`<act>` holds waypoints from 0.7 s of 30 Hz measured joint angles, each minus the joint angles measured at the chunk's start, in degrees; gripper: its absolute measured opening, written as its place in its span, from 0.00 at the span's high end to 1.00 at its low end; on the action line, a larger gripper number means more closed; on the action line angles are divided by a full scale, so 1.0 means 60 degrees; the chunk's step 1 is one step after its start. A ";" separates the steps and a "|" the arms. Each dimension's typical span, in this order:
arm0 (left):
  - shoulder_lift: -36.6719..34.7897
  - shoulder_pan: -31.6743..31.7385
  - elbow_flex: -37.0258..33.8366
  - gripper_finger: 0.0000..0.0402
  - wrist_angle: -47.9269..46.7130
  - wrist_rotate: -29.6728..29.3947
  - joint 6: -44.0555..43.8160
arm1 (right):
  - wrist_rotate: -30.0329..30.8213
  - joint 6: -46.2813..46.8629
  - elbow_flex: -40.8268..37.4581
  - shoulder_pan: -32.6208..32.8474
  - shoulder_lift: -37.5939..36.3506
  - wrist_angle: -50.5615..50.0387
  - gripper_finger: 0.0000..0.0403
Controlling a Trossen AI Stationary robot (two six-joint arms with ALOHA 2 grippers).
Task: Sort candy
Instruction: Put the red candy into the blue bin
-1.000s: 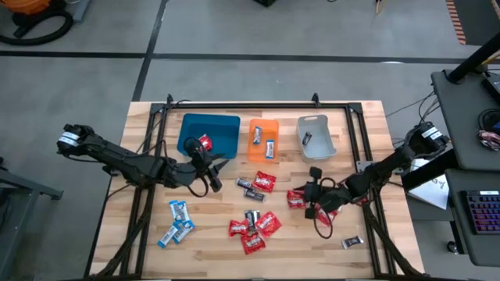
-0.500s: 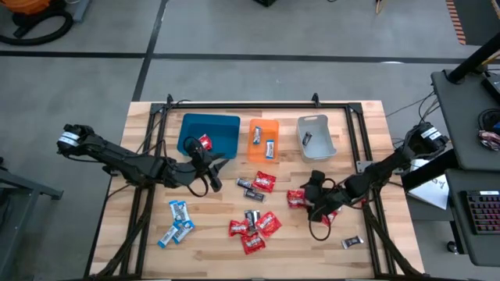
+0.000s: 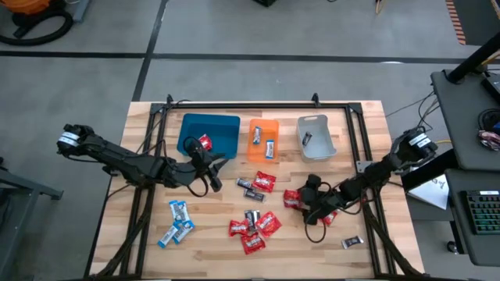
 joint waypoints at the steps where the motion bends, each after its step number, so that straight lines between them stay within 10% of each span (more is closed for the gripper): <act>1: 0.0000 0.0002 0.0000 0.82 0.0000 0.0000 0.0000 | -0.0030 0.0039 -0.0001 -0.0010 0.0088 0.0065 0.21; 17: 0.0000 -0.0002 -0.0009 0.82 0.0008 -0.0029 -0.0160 | -0.0053 -0.0717 -0.0028 -0.0017 -0.0587 0.0215 0.92; 21: -0.0003 0.0002 -0.0002 0.82 0.0319 -0.0400 -0.0504 | -0.0096 -0.1474 0.0164 -0.0228 -0.1909 -0.0300 0.95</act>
